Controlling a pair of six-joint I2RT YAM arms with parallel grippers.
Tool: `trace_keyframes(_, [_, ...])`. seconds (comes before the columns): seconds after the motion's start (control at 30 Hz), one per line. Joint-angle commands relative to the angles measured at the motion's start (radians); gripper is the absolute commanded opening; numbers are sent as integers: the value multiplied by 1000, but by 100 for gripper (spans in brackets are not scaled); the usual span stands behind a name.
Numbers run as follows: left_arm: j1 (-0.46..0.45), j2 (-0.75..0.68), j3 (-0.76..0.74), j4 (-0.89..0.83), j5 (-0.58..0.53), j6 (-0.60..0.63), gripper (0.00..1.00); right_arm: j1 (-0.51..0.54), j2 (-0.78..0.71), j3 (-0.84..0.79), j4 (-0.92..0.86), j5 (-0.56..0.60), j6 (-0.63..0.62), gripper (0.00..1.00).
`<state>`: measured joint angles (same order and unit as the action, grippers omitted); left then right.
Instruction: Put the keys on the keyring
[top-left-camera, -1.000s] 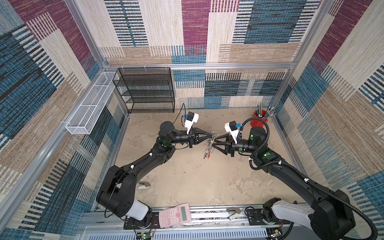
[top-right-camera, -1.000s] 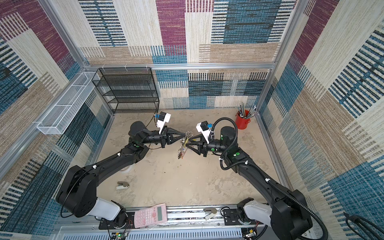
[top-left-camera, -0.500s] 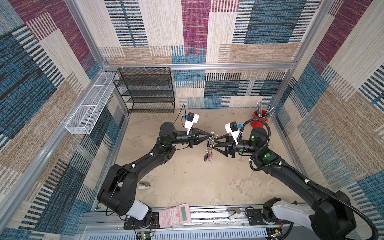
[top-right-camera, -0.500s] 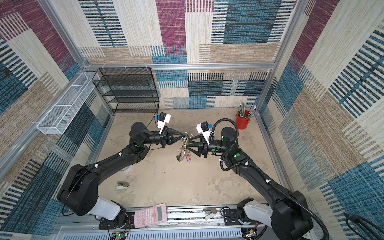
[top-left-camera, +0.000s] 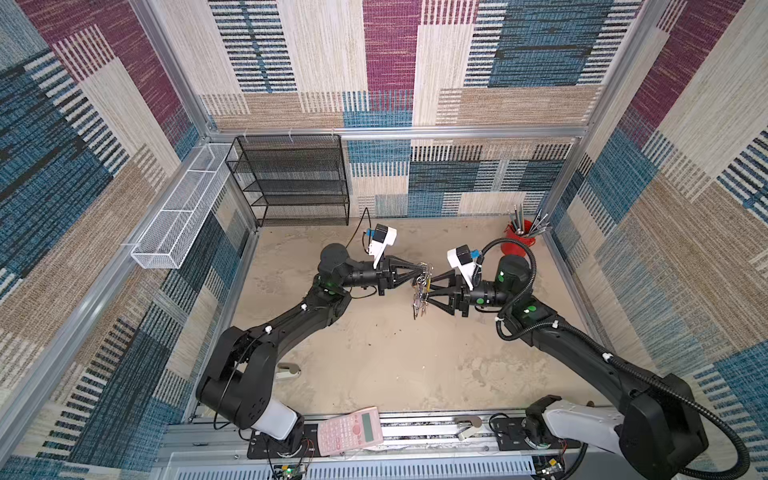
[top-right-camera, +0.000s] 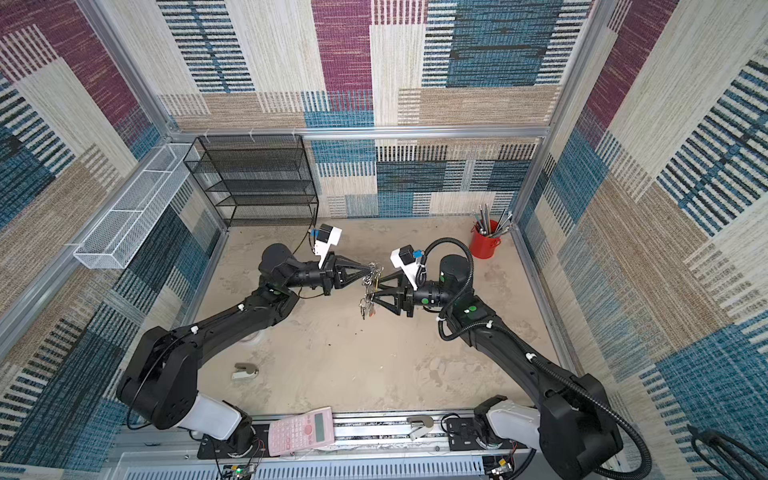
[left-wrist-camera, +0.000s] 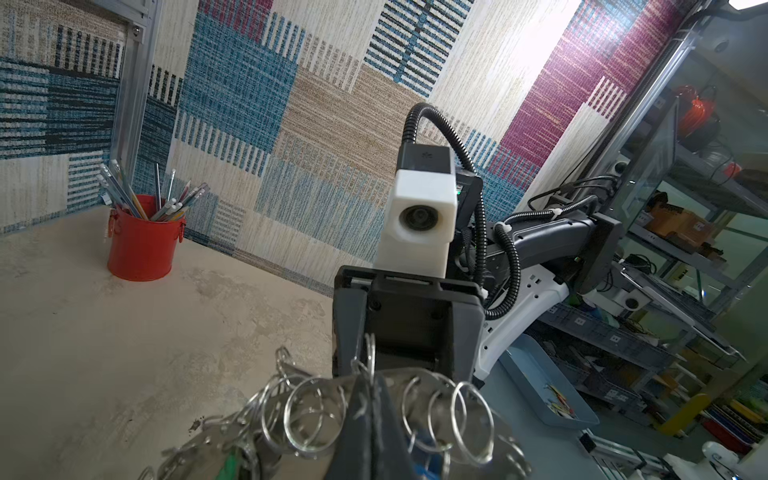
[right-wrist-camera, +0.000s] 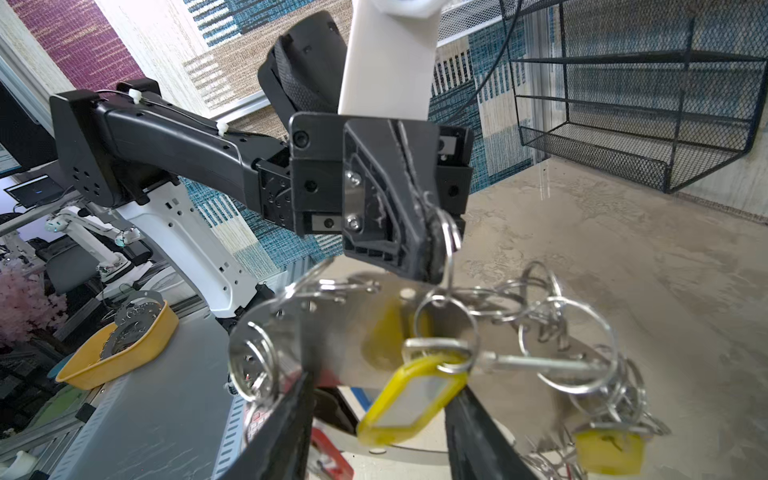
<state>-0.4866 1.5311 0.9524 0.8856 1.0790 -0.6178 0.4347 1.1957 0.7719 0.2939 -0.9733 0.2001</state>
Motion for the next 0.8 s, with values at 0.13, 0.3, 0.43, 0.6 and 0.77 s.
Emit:
trace_keyframes(0.13, [-1,-3,-3,103,27,-40,0,1,16,29,-8,82,-32,36])
trace_keyframes(0.3, [6,-5,-3,100,27,-39,0,1,6,33,-58,117,-56,27])
trace_keyframes(0.43, [10,-9,-3,105,26,-44,0,1,-17,25,-82,148,-66,23])
trace_keyframes(0.6, [16,-12,-4,108,26,-48,0,1,-31,23,-112,179,-77,16])
trace_keyframes(0.77, [20,-18,-6,93,27,-38,0,0,-48,28,-137,205,-85,9])
